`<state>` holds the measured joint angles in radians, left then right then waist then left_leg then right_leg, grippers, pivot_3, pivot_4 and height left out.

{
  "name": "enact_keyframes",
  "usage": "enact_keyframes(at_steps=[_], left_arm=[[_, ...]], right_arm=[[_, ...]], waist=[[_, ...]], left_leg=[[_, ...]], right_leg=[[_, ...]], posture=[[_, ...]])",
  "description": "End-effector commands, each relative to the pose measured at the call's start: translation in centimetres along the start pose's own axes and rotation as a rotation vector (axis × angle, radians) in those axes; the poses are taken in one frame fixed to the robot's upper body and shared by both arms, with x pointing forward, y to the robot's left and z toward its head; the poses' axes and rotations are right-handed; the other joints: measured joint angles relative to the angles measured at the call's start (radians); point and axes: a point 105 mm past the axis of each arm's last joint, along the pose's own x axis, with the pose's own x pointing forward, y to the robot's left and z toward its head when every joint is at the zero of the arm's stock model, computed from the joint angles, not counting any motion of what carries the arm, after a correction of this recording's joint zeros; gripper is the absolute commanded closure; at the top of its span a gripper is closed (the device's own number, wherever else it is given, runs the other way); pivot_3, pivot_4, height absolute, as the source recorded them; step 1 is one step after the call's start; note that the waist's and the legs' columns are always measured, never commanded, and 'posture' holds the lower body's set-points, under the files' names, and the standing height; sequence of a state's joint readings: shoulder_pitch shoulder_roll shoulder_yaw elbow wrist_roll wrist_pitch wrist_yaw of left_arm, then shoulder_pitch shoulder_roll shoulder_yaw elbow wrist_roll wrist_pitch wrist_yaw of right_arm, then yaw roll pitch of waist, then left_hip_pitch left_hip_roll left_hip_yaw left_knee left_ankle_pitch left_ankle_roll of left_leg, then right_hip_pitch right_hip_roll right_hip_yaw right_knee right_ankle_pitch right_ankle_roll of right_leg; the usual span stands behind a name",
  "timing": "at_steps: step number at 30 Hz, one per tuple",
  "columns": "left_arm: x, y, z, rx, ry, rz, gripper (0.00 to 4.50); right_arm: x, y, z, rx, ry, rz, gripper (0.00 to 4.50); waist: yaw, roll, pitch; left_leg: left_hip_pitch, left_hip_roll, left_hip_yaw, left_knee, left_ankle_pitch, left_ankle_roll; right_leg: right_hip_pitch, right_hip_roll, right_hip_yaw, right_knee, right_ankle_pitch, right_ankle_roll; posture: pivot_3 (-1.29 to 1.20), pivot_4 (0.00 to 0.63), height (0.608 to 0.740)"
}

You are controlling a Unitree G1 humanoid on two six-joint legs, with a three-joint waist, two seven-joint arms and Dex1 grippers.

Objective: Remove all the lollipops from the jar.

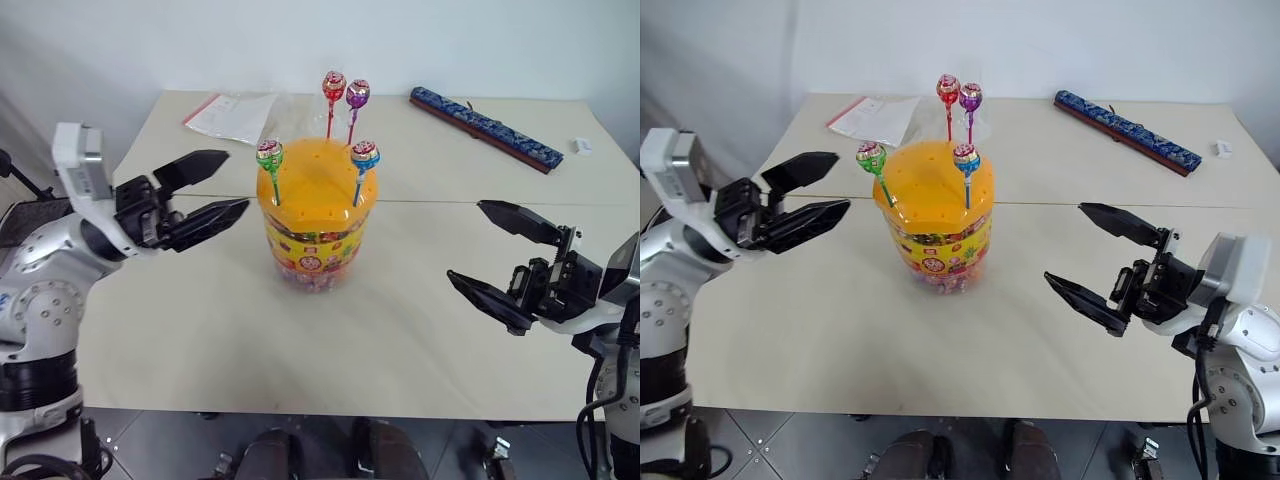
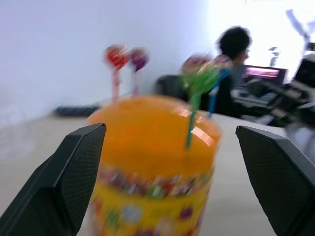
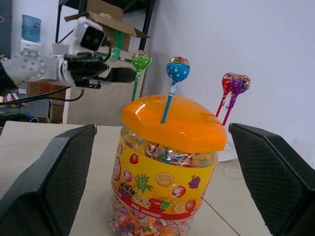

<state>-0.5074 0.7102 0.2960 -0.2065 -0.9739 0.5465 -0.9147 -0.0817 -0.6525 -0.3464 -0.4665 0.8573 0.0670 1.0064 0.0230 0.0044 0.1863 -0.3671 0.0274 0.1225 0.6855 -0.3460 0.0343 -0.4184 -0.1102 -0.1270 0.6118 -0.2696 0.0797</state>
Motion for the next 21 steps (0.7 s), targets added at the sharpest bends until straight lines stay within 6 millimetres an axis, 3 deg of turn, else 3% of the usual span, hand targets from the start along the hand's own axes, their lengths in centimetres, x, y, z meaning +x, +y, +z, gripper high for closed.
enact_keyframes(at_steps=[1,13,16,18,21], left_arm=[[0.8,-0.5,-0.5,-0.032,0.007,-0.078,0.82],[2.6,0.7,-0.5,-0.026,-0.063,-0.064,4.48],[2.8,1.5,1.5,-0.061,-0.207,-0.008,4.48],[1.7,2.7,4.2,-0.164,-0.385,0.053,4.48],[-1.1,4.5,5.1,-0.182,-0.441,0.194,4.48]], right_arm=[[0.3,0.0,0.6,-0.027,-0.024,-0.001,0.0],[0.5,-0.2,0.4,-0.04,-0.033,-0.042,0.0],[0.8,-0.3,0.5,-0.035,-0.043,-0.037,0.0],[1.2,-0.3,0.7,-0.026,-0.06,-0.019,0.0],[1.7,-0.1,0.7,-0.022,-0.062,0.031,0.0]], waist=[[-0.003,0.0,0.0],[0.002,-0.001,0.0],[0.002,-0.001,0.001],[0.001,-0.002,0.001],[-0.009,-0.002,0.001]], left_leg=[[0.0,0.001,0.0,0.0,0.0,0.0],[-0.001,0.002,0.0,0.0,0.001,-0.001],[-0.002,0.001,-0.001,0.002,0.001,-0.001],[-0.002,0.002,-0.001,0.003,0.001,-0.001],[-0.002,0.003,-0.003,0.004,0.001,-0.001]], right_leg=[[0.0,0.001,0.0,0.0,0.0,0.0],[-0.001,0.003,0.001,0.0,0.0,0.0],[-0.001,0.002,0.001,0.0,0.0,0.0],[-0.001,0.002,0.002,0.001,0.0,0.0],[-0.001,-0.001,0.002,0.003,0.0,0.0]], posture=[[0.0,0.15,0.74],[0.0,0.15,0.74],[0.0,0.15,0.74],[0.0,0.15,0.74],[0.0,0.15,0.74]])
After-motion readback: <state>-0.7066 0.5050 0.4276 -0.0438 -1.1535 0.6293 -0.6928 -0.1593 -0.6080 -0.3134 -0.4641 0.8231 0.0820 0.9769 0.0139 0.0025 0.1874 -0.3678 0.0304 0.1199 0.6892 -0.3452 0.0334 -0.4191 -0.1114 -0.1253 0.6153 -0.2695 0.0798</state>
